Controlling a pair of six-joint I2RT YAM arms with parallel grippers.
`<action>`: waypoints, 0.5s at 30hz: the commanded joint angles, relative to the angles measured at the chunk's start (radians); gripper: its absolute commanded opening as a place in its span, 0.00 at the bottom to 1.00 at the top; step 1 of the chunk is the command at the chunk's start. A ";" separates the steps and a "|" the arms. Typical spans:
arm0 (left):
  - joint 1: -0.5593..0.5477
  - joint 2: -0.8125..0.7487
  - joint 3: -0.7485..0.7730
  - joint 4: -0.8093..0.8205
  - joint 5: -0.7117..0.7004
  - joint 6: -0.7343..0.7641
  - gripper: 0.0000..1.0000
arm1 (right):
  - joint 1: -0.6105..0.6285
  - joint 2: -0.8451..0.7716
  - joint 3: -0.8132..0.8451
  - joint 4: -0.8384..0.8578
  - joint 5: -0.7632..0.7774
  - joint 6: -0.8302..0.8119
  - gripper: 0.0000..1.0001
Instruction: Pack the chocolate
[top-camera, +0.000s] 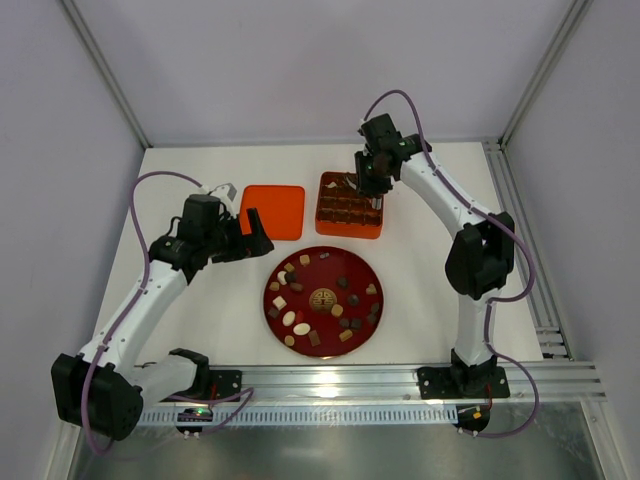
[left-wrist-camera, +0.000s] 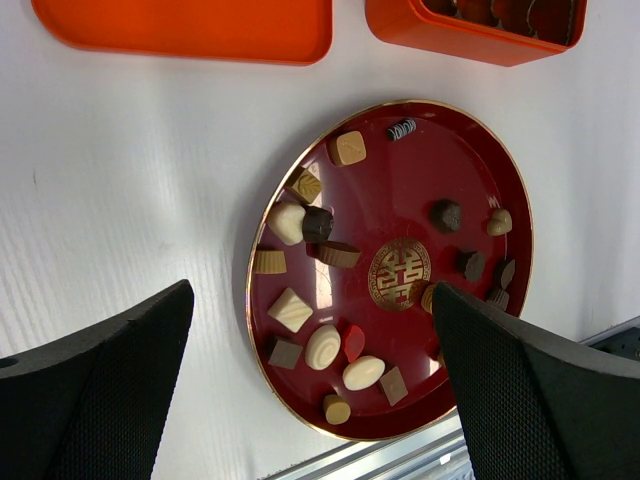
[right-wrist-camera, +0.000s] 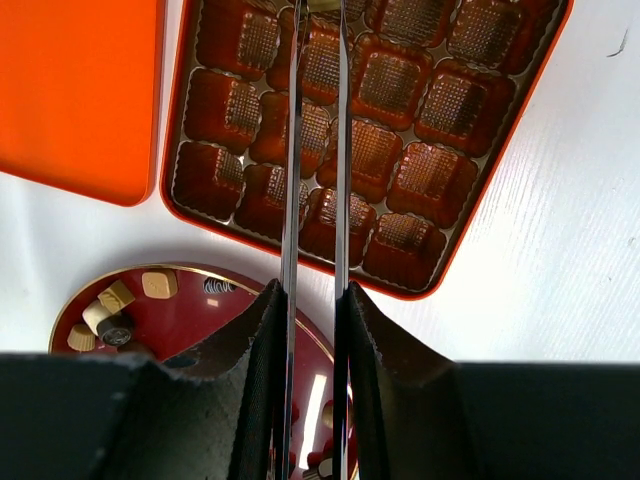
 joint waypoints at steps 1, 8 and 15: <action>-0.005 -0.004 0.028 0.007 0.013 0.015 1.00 | 0.000 -0.002 0.027 0.022 0.011 -0.014 0.20; -0.005 -0.005 0.030 0.007 0.015 0.016 1.00 | 0.000 0.008 0.046 0.019 0.015 -0.015 0.28; -0.003 -0.005 0.028 0.007 0.015 0.015 1.00 | 0.000 0.012 0.055 0.016 0.011 -0.015 0.36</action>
